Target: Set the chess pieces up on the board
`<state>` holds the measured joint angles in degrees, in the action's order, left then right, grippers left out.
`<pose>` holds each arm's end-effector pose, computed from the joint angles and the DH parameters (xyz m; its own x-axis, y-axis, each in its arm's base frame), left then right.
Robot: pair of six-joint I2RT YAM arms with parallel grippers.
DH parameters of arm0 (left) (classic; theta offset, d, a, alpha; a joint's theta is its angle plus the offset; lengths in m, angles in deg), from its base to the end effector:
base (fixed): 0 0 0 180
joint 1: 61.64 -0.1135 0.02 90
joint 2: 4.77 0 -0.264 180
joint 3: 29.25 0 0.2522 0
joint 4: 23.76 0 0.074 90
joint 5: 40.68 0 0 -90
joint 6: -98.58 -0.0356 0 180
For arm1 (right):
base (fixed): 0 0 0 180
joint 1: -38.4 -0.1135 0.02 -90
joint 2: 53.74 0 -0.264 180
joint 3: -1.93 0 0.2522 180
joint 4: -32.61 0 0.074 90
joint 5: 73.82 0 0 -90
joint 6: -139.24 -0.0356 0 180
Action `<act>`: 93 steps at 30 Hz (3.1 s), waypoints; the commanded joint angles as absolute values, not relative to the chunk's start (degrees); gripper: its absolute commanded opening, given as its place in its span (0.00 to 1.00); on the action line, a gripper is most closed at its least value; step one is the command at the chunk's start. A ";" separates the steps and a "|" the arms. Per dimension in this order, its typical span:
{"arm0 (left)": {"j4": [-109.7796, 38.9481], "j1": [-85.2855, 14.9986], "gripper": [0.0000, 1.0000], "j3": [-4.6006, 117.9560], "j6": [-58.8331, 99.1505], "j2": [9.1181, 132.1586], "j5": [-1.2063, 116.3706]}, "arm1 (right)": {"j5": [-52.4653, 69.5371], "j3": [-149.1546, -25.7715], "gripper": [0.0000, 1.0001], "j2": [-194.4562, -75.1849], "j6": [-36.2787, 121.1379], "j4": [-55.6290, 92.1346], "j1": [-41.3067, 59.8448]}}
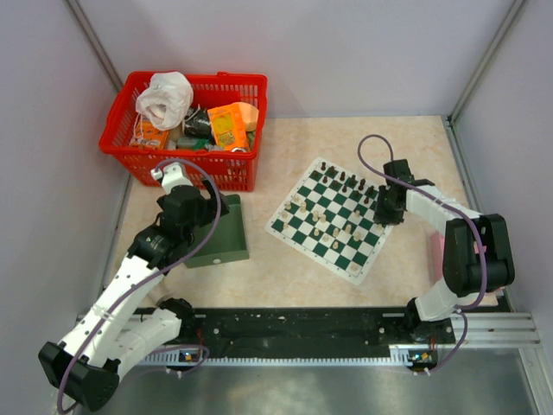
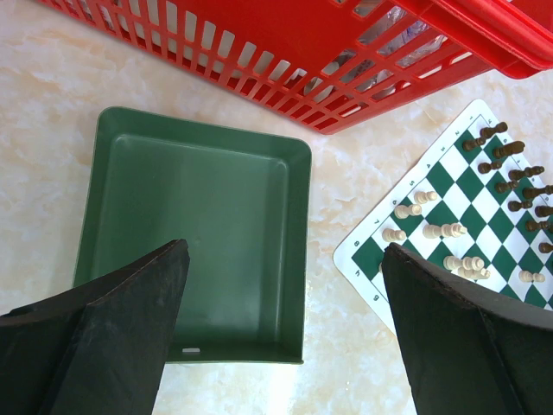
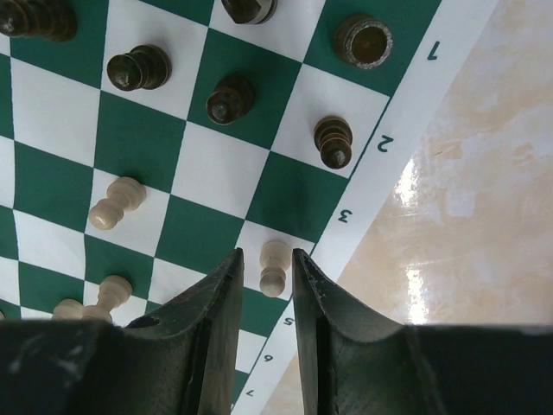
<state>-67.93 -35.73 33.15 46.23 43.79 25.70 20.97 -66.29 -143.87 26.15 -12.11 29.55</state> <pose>0.1701 -0.0668 0.3179 -0.4142 -0.4210 -0.8070 -0.2068 0.9069 -0.3670 0.2949 0.0429 0.1829 -0.8817 0.2582 -0.3950 0.2448 0.9658 0.0851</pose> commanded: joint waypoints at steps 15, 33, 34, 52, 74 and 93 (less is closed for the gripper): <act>-66.08 -36.07 0.99 33.46 47.08 43.04 24.98 | 18.55 -67.73 0.28 -142.16 27.97 -13.85 30.13; -65.91 -35.98 0.99 33.29 47.07 42.96 25.24 | 18.38 -68.69 0.11 -139.35 28.59 -15.86 30.05; -65.82 -35.98 0.99 33.29 47.25 42.96 25.50 | 17.77 -68.52 0.11 -138.39 28.50 -16.30 30.05; -64.77 -36.07 0.99 33.29 47.60 43.31 26.91 | 13.45 -57.36 0.12 -127.21 21.74 -20.53 18.45; -64.50 -35.98 0.99 32.76 48.39 43.48 27.00 | 15.21 -55.16 0.13 -133.19 20.68 -16.92 14.58; -64.59 -36.07 0.99 32.32 48.31 43.40 26.91 | 15.74 -56.83 0.13 -131.09 21.12 -20.00 14.31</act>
<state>-67.45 -35.75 33.13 47.91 43.74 27.02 14.42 -55.77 -132.76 21.13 -18.67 15.13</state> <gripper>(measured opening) 0.987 0.132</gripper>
